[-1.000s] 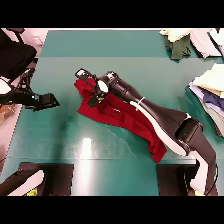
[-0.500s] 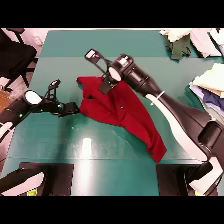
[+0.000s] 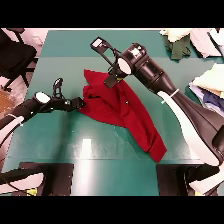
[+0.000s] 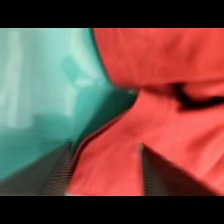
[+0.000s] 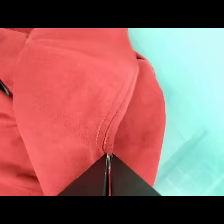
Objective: Fold the shirts.
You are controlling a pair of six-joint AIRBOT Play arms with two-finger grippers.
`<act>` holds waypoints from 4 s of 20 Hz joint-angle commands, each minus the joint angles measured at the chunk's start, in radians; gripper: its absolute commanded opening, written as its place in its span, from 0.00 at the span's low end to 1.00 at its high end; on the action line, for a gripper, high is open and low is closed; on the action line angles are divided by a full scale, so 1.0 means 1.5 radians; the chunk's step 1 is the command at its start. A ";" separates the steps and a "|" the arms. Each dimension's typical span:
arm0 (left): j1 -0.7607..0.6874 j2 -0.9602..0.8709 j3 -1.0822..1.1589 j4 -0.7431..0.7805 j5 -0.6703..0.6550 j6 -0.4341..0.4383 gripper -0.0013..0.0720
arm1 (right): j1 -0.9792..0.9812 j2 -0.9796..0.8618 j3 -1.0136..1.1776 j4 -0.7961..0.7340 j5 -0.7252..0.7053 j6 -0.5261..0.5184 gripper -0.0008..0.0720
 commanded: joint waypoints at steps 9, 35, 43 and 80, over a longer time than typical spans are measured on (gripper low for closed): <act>0.151 0.164 0.251 -0.025 -0.108 -0.010 0.04 | -0.165 0.176 0.000 -0.057 0.015 0.044 0.03; 0.209 0.279 0.621 0.263 -0.466 -0.159 0.04 | -0.380 0.523 -0.340 0.085 0.113 0.074 0.03; 0.164 0.145 0.114 0.137 -0.101 -0.055 0.04 | -0.482 0.231 -0.497 0.089 -0.150 0.104 0.03; 0.085 0.097 0.168 0.177 -0.095 -0.039 0.04 | -0.178 0.440 -0.865 0.663 -0.427 0.105 0.03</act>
